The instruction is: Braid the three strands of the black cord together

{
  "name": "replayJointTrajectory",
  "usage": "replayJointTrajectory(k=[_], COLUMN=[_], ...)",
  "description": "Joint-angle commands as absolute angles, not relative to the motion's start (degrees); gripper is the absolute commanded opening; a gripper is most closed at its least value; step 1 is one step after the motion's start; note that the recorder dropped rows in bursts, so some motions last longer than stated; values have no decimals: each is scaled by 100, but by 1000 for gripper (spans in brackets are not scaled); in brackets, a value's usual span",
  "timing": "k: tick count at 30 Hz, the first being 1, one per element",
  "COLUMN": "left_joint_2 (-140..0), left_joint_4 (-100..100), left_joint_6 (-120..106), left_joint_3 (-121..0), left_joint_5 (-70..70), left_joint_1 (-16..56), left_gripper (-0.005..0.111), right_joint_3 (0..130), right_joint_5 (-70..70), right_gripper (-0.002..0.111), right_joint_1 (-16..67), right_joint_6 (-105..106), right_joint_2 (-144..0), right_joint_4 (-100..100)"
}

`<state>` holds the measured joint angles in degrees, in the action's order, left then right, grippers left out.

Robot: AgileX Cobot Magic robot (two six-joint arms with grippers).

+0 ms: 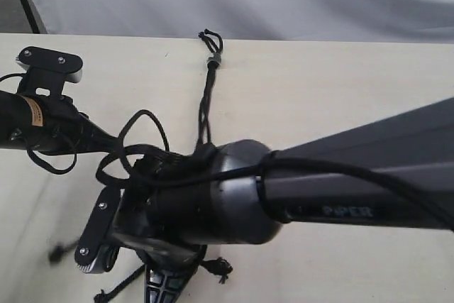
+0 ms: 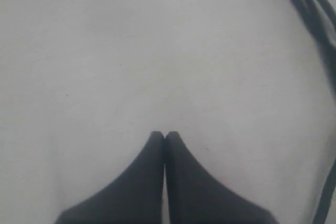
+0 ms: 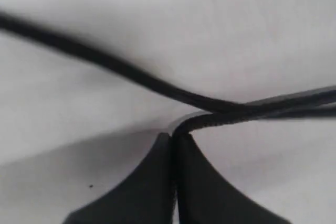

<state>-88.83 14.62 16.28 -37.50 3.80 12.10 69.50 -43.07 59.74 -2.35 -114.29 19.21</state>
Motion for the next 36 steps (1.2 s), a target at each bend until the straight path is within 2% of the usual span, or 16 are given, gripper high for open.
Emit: replayJointTrajectory(k=[1,12,21,33,35,36], left_joint_2=[-8824,-8824,-8824,-8824,-8824,-8824], left_joint_4=[1434,1434,1434,1434,1434,1434], left_joint_6=[1681,1681,1681,1692,1692,1692], left_joint_3=[-3711,-3711,-3711,-3711,-3711,-3711], left_joint_5=[467,479,479,477,489,489], left_joint_1=[1200,1200,1200,1200,1200,1200], left_gripper=[0,0,0,0,0,0], right_joint_3=[6924,6880,6010,5552,5552,5552], right_joint_5=[-4356,-4991,-3949,-3471,-3540,-3552], right_gripper=[-1,-1,-1,0,11,25], right_joint_1=[6000,4664,3627,3443,3443,3443], right_joint_6=[-575,-901,-915,-2041,-2335,-2335], right_joint_2=[-10925,-10491,-10491,-10502,-10553,-10615], right_joint_4=[2487,2711,2711,3010,3193,3193])
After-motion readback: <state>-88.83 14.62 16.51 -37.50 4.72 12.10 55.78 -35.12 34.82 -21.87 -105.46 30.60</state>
